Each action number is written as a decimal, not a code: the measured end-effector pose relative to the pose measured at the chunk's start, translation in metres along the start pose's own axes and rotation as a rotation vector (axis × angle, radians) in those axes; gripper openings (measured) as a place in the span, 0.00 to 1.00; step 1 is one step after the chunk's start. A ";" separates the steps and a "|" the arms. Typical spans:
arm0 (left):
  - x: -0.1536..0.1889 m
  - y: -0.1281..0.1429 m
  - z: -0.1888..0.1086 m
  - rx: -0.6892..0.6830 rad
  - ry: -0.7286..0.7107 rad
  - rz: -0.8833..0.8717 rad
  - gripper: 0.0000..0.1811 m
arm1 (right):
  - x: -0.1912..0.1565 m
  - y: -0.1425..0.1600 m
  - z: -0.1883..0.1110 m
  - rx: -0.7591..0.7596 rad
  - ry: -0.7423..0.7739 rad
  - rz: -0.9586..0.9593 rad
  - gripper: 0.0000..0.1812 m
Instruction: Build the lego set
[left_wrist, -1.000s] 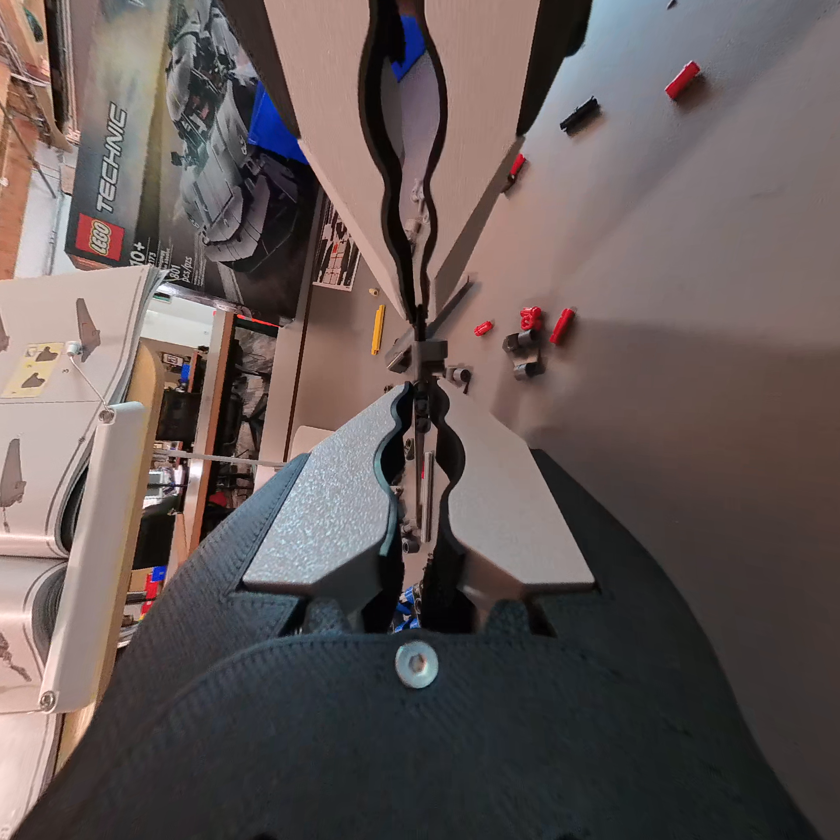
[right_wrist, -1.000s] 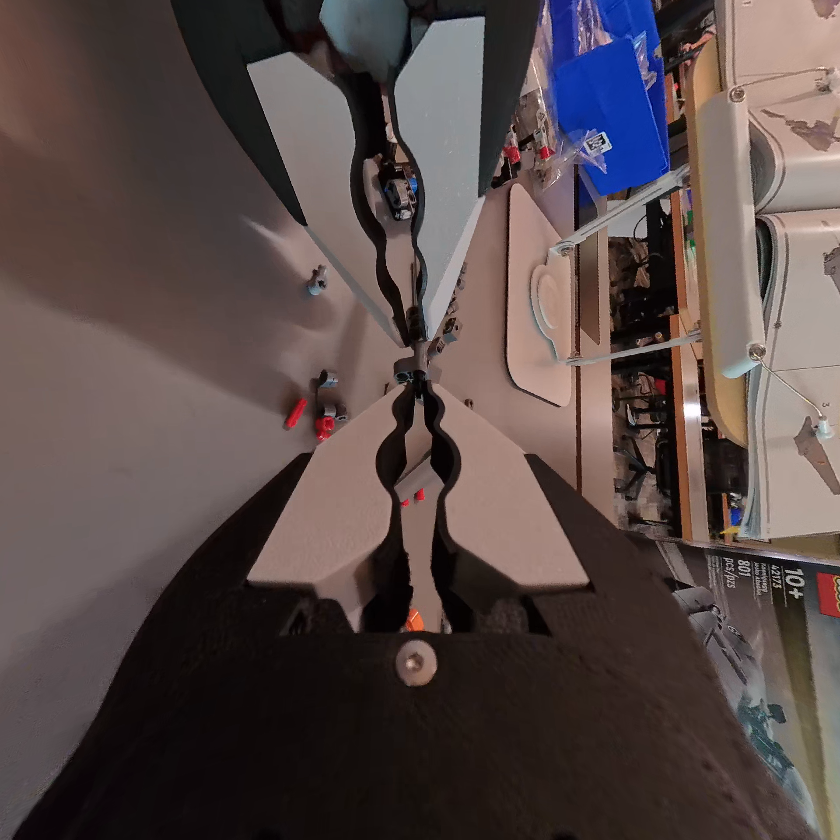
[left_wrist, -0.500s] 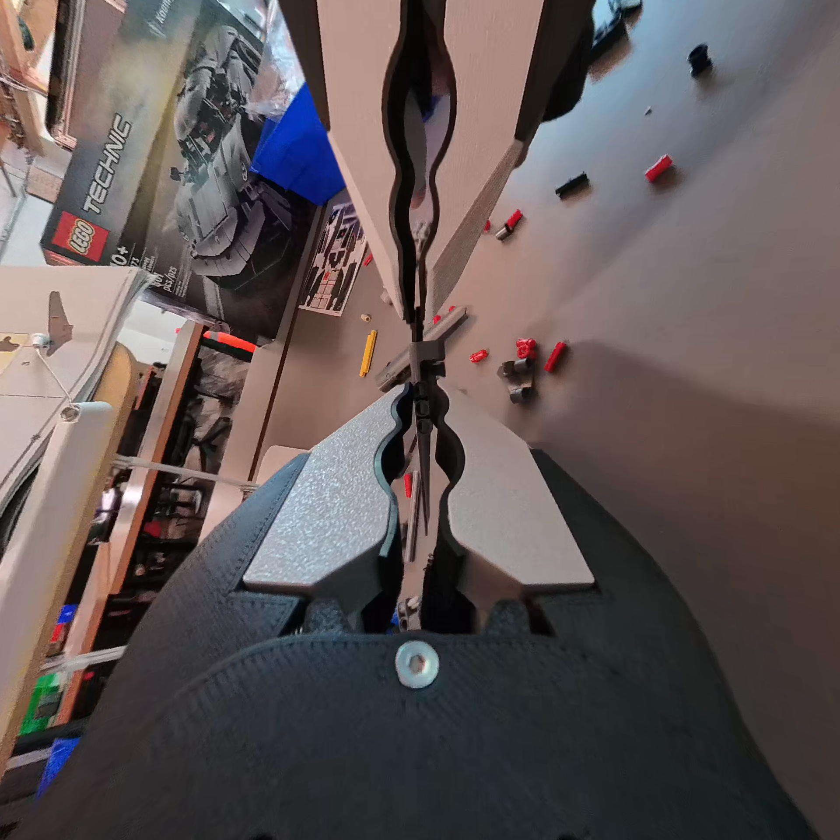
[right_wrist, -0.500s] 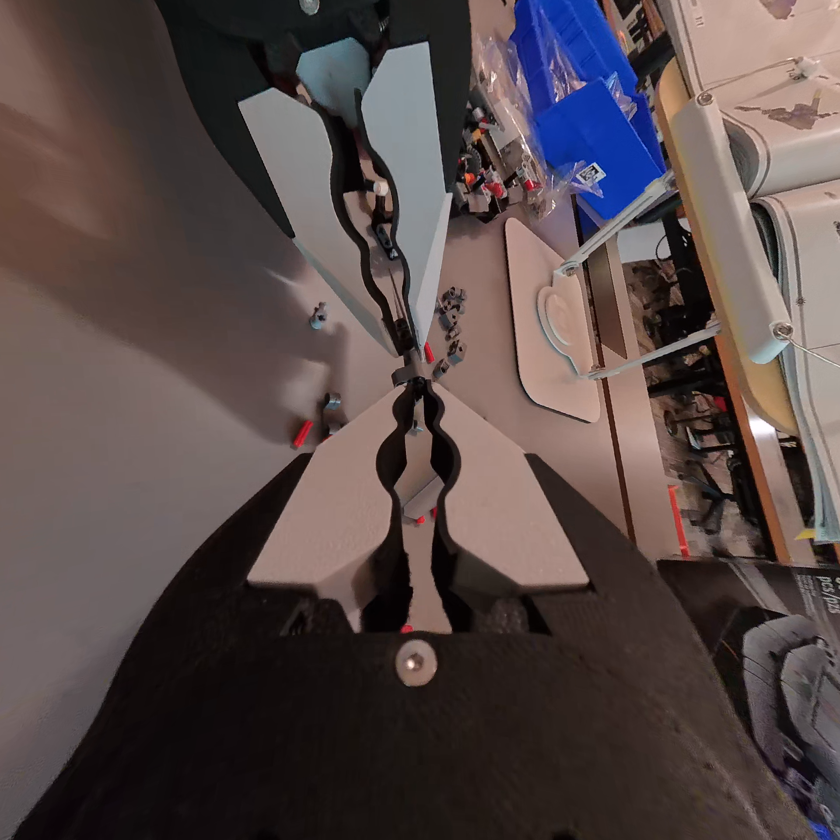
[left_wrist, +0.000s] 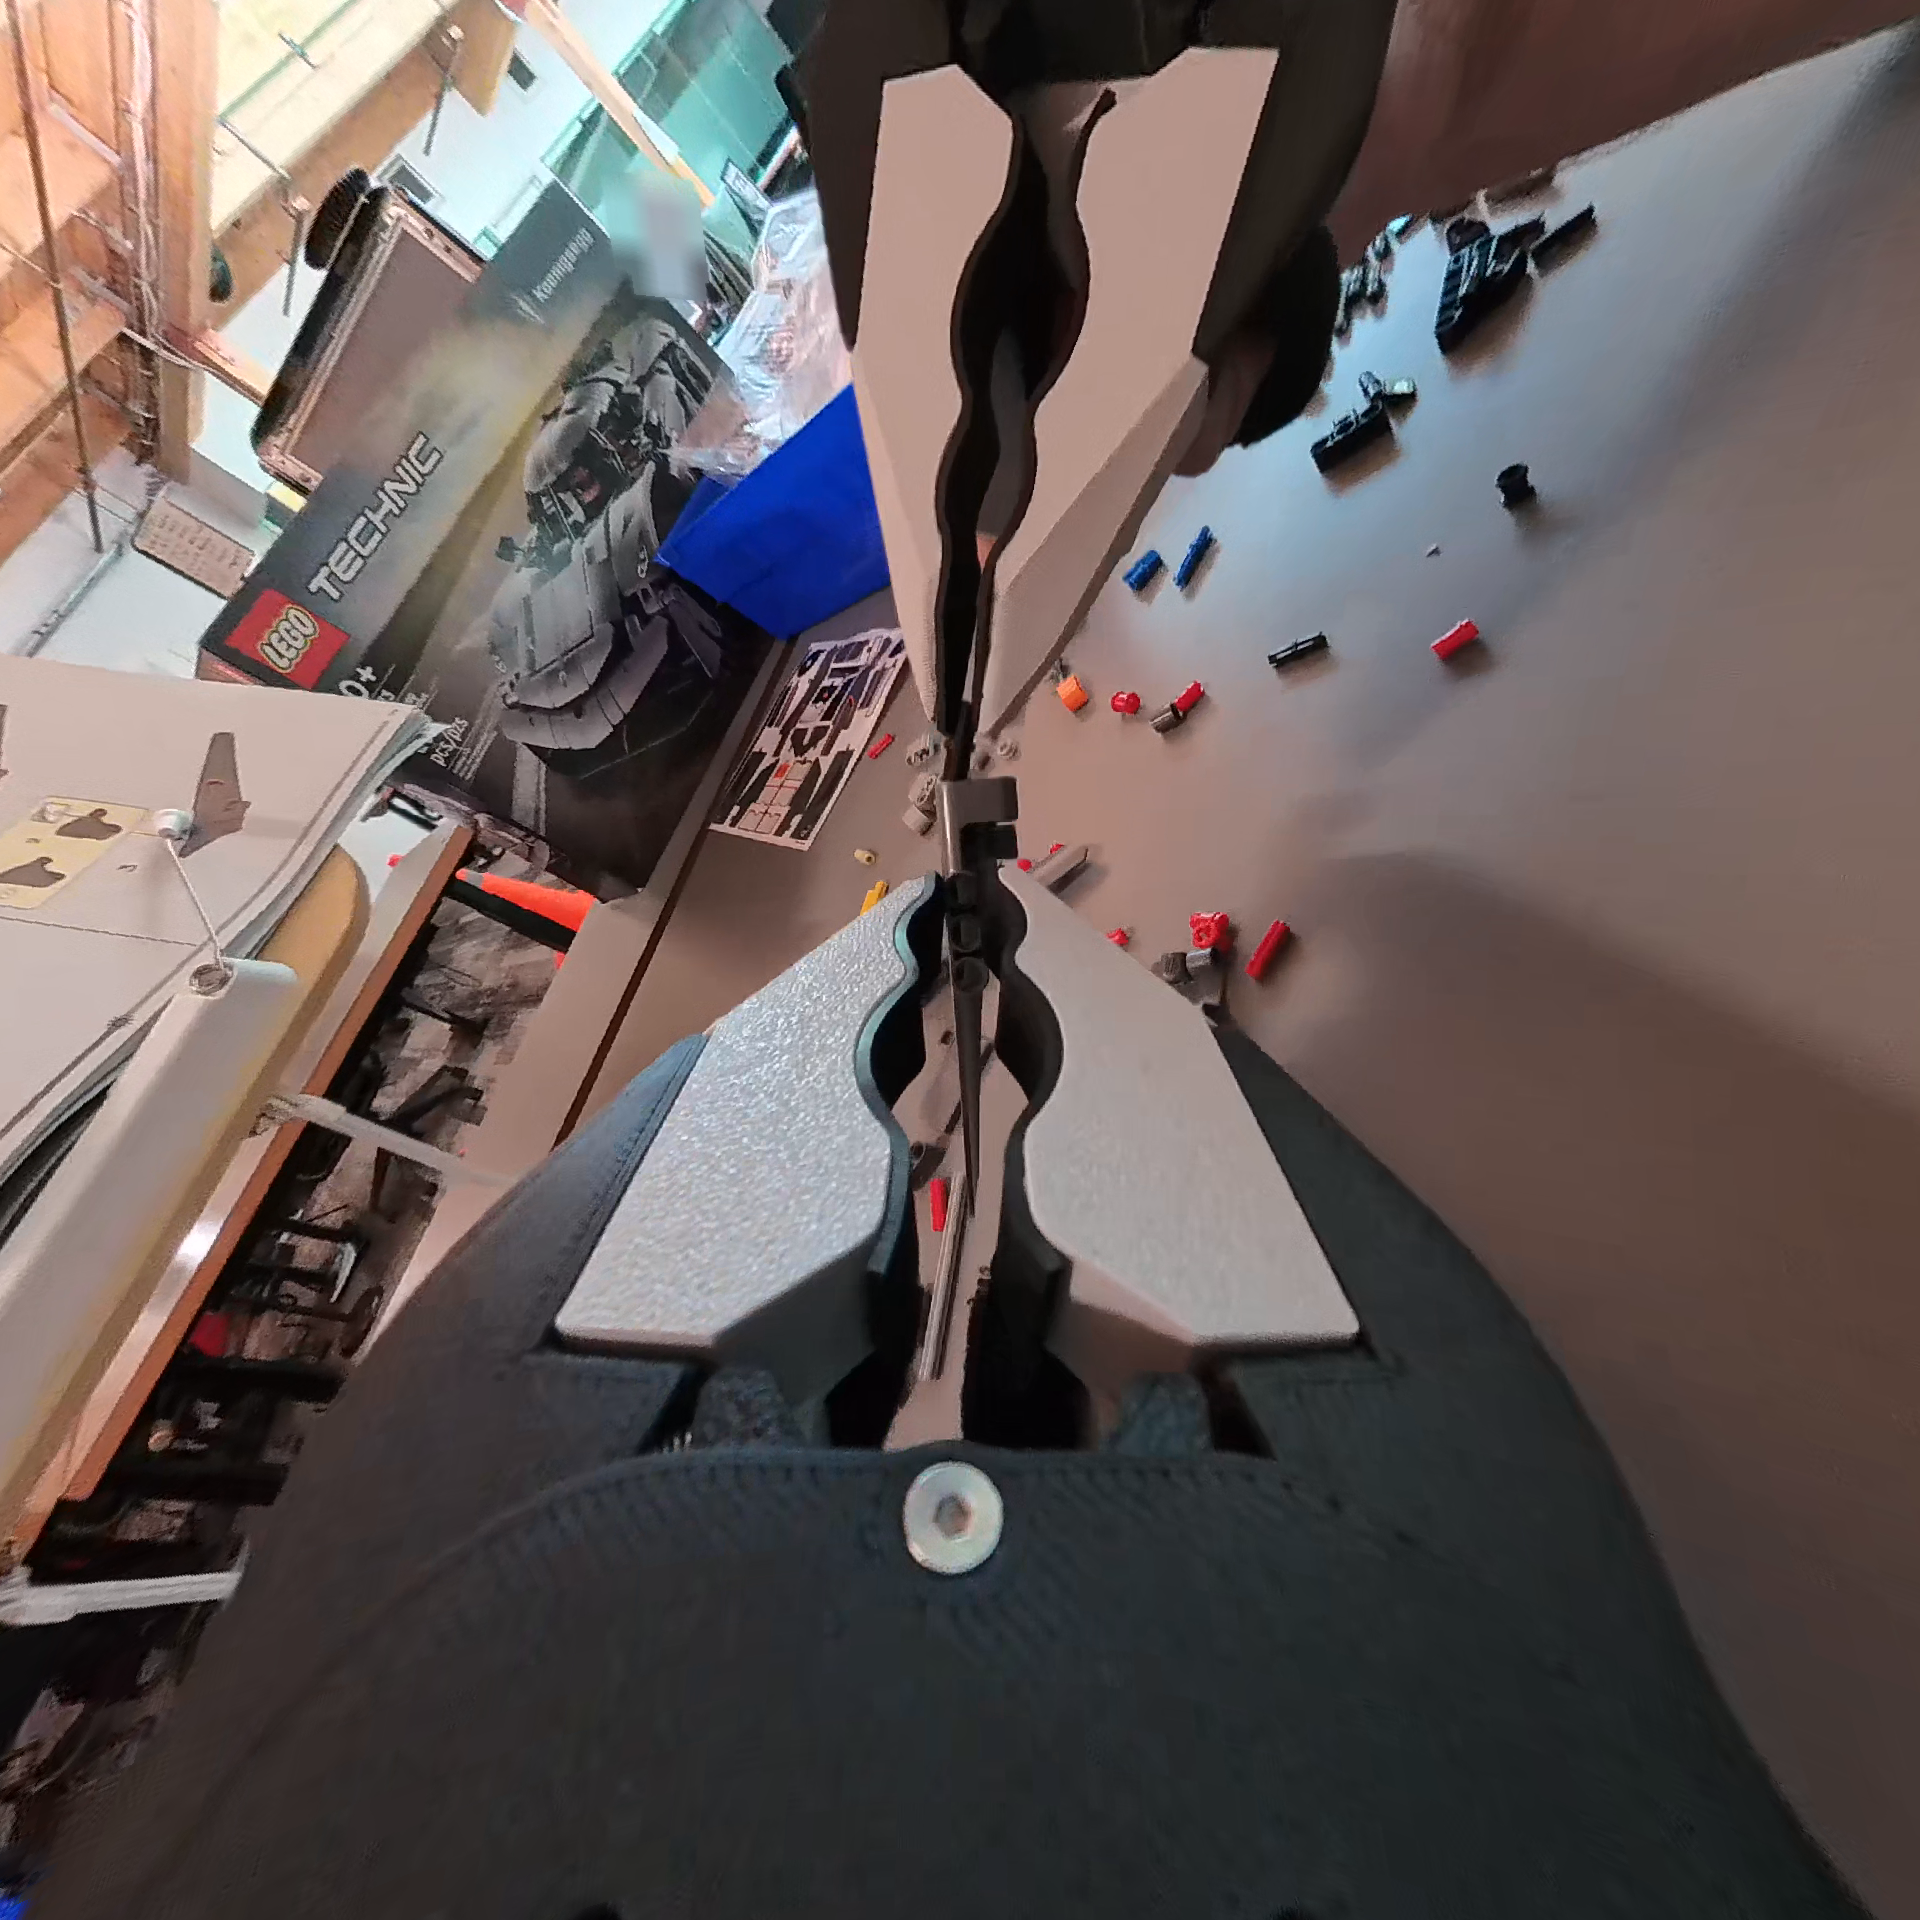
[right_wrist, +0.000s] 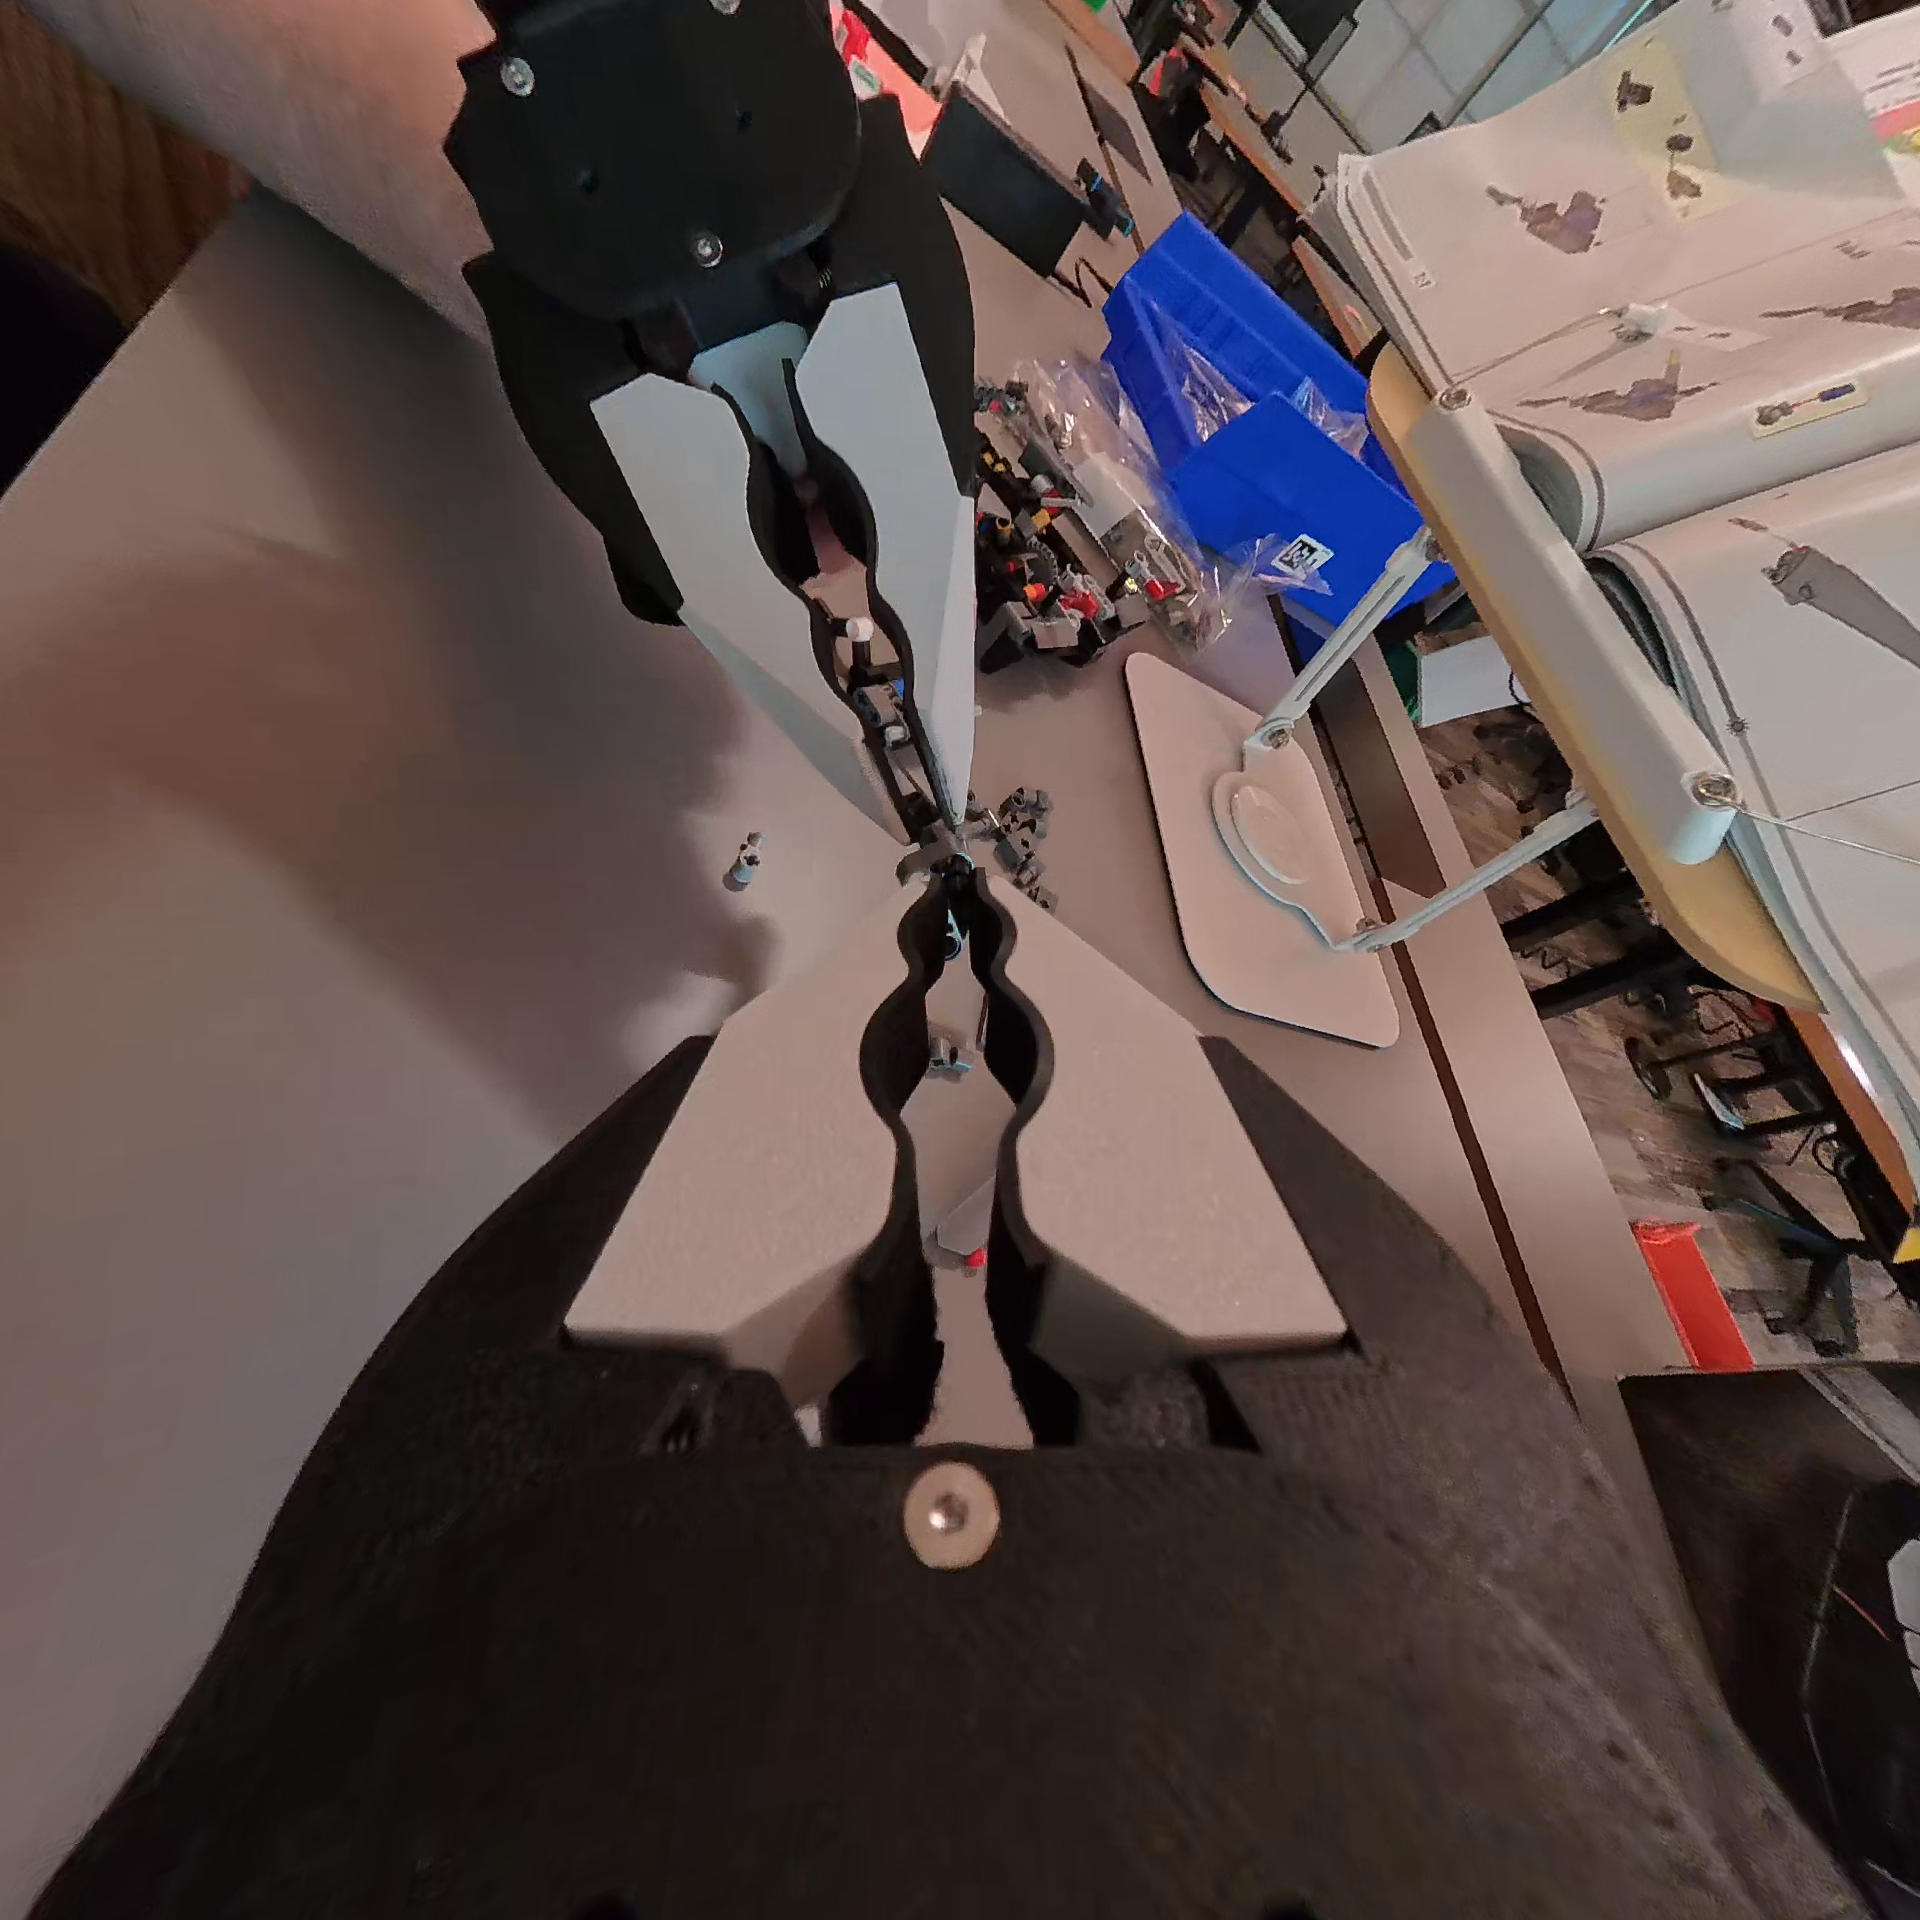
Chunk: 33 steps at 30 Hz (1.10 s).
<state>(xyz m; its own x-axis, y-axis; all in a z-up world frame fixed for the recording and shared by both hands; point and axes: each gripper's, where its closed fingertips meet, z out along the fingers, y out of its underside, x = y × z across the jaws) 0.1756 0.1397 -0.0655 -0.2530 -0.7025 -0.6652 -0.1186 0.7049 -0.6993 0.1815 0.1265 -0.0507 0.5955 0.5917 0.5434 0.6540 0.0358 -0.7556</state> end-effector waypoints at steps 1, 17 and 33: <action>0.000 -0.001 0.000 0.006 0.001 -0.007 0.02 | 0.000 -0.001 -0.001 0.004 0.000 0.000 0.00; 0.002 -0.004 -0.001 0.006 -0.026 0.067 0.02 | -0.004 -0.002 -0.004 -0.034 -0.005 -0.054 0.00; 0.005 -0.007 -0.002 0.006 -0.056 0.148 0.02 | -0.008 -0.002 -0.006 -0.041 -0.030 -0.060 0.00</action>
<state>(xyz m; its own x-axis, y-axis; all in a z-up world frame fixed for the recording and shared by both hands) 0.1736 0.1317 -0.0634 -0.2133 -0.5954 -0.7746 -0.0785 0.8008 -0.5938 0.1783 0.1166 -0.0515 0.5408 0.6131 0.5758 0.7071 0.0393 -0.7060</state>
